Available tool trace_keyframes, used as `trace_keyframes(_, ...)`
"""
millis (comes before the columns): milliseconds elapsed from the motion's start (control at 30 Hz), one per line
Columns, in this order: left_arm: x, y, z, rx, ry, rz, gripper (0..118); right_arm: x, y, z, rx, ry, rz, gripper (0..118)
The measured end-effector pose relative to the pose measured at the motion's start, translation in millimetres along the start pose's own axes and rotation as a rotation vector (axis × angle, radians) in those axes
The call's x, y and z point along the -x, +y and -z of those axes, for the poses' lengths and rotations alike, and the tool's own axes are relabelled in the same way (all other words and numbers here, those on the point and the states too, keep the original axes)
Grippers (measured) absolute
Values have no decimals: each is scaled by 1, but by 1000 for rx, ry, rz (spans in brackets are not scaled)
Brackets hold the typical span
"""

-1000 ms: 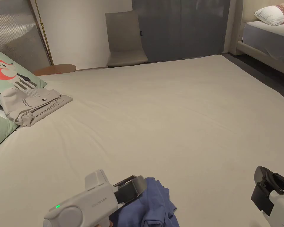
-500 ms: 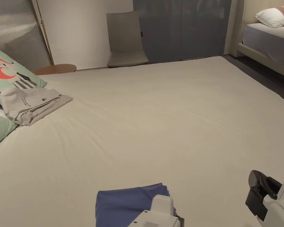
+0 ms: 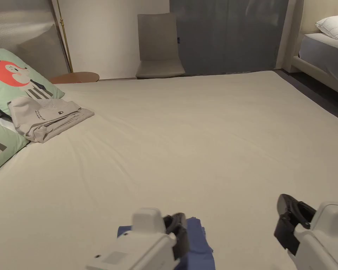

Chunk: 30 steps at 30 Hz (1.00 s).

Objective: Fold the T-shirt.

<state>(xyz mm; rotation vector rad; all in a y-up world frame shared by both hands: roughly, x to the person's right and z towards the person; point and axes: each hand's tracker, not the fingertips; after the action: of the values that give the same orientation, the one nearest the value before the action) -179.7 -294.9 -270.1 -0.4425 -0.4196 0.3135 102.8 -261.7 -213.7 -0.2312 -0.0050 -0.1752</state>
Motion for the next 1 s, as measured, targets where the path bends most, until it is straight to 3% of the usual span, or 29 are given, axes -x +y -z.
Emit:
trace_keyframes(200, 66, 13, -53, -71, 163, -89, 1, 52, -33, 45, 198, 151, -62, 1)
trace_keyframes(367, 104, -5, -69, 5, 180, -212, 1, 81, -81, 93, 514, 265, -123, 1)
trace_keyframes(500, 131, -22, -69, 69, 80, -371, 1, 90, -103, 119, 641, 188, -226, 1)
trace_keyframes(600, 152, -28, -59, 131, 10, -461, 1, 87, -97, 132, 704, 196, -185, 0)
trace_keyframes(633, 161, -28, -54, 157, -21, -481, 6, 87, -92, 138, 735, 195, -175, 0)
trace_keyframes(667, 168, -29, -49, 178, -66, -503, 28, 86, -89, 142, 774, 202, -180, 0)
trace_keyframes(767, 193, -33, -26, 247, -202, -624, 109, 83, -85, 158, 831, 240, -199, 0)
trace_keyframes(867, 206, -41, -3, 305, -316, -743, 110, 76, -84, 168, 856, 268, -160, 0)
trace_keyframes(1000, 210, -52, 29, 420, -330, -799, 107, 67, -85, 167, 860, 292, -113, 0)
